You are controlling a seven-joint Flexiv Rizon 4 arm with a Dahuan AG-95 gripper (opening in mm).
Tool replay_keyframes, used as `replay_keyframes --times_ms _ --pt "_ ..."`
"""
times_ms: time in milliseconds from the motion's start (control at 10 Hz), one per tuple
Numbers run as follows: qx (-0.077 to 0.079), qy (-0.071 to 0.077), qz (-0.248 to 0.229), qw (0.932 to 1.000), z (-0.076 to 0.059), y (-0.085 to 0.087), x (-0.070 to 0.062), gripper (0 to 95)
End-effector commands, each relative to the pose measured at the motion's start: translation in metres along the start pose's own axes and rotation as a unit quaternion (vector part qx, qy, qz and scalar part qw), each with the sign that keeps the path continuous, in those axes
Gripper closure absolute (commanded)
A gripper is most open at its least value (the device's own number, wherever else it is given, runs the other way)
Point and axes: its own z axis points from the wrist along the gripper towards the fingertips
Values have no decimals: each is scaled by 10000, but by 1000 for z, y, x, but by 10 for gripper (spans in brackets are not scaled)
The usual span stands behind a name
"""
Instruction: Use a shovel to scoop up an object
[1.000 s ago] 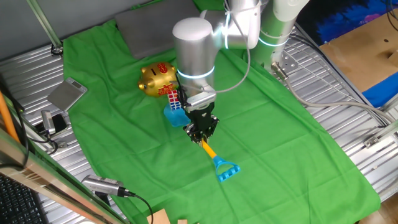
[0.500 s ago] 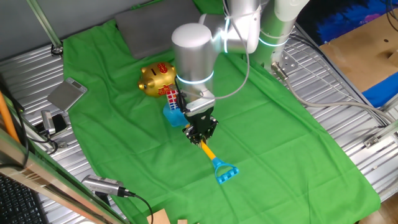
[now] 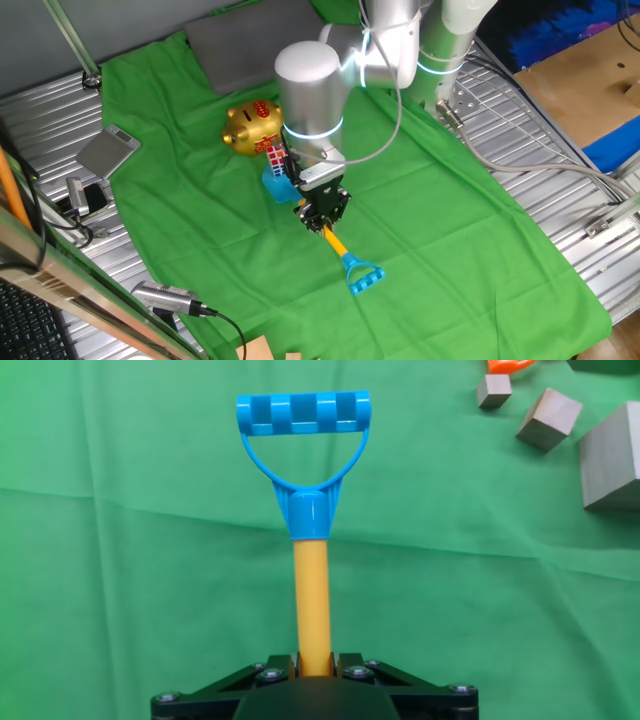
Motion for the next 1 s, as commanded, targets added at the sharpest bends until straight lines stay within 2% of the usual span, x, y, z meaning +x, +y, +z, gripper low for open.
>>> replay_keyframes --times_ms 100,500,1000 --pt "1 13 -23 10000 4 -1 1 950" --pt "-40 146 -45 9999 5 0 2 950" --pt "-44 178 -127 9998 10 2 8 950"
